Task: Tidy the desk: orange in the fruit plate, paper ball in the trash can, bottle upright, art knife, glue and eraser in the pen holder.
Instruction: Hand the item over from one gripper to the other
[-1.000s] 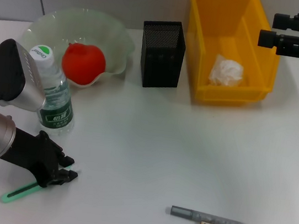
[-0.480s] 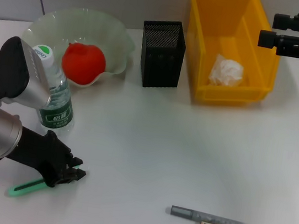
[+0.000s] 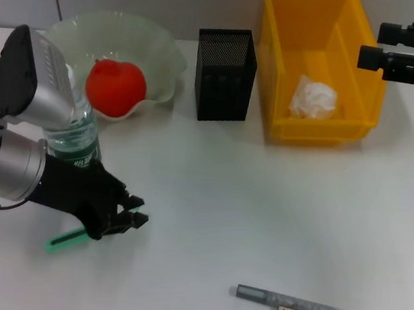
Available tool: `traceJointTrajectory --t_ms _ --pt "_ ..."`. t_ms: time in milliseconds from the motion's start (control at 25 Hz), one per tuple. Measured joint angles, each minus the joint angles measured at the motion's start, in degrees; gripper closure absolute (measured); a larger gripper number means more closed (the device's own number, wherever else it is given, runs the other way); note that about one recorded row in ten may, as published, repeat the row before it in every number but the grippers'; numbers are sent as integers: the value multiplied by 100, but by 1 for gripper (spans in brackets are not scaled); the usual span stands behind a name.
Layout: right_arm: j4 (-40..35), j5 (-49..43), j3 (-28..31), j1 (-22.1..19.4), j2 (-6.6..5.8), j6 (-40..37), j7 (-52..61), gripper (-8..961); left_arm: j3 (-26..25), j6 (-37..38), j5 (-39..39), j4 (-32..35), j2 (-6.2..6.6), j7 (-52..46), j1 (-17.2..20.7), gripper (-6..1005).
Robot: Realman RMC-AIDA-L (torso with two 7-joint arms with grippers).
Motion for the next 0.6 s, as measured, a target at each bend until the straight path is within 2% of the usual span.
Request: traceJointTrajectory --t_ms 200,600 --pt "-20 -1 -118 -64 35 24 -36 198 -116 -34 -376 58 -1 86 -22 798" --pt "-237 -64 -89 -444 208 497 -348 197 -289 -40 -1336 243 8 214 -101 797"
